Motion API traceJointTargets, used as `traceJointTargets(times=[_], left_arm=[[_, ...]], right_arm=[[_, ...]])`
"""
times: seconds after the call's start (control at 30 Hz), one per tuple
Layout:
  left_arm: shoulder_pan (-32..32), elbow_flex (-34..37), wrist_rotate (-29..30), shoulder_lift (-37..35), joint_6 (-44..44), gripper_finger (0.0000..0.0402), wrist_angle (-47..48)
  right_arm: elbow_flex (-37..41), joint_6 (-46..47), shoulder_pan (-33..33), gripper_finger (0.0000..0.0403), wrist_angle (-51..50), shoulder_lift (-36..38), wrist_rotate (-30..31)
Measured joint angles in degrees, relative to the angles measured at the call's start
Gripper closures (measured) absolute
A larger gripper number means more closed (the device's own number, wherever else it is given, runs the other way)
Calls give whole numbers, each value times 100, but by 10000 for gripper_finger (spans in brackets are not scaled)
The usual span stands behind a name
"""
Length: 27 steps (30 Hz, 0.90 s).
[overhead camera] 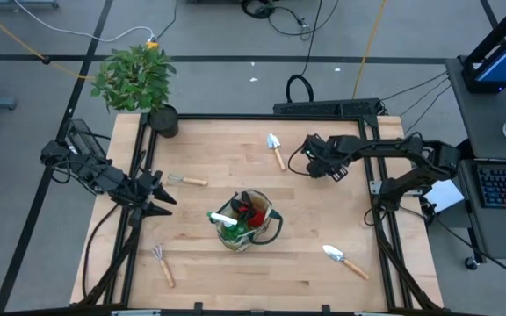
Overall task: Pick & Place Garden tools in Gardening bag
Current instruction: Put the shear scissors into the gardening bag
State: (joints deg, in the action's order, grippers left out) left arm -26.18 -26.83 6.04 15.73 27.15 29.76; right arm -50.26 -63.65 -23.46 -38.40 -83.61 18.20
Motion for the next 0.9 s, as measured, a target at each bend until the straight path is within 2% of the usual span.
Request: traceJointTargets(times=[0.17, 0.37, 0.57, 0.9], left_arm=[[1, 0, 2, 0, 13, 213, 0], [0, 1, 58, 0, 16, 213, -2], [-1, 0, 61, 2, 99, 213, -4], [-1, 0, 61, 0, 327, 213, -7]], right_arm=[[0, -3, -139, 135, 5, 0, -77], [-1, -2, -475, 135, 116, -31, -524], [-4, -53, -726, 135, 403, -378, -788], [-31, -219, -768, 135, 763, -1013, -776]])
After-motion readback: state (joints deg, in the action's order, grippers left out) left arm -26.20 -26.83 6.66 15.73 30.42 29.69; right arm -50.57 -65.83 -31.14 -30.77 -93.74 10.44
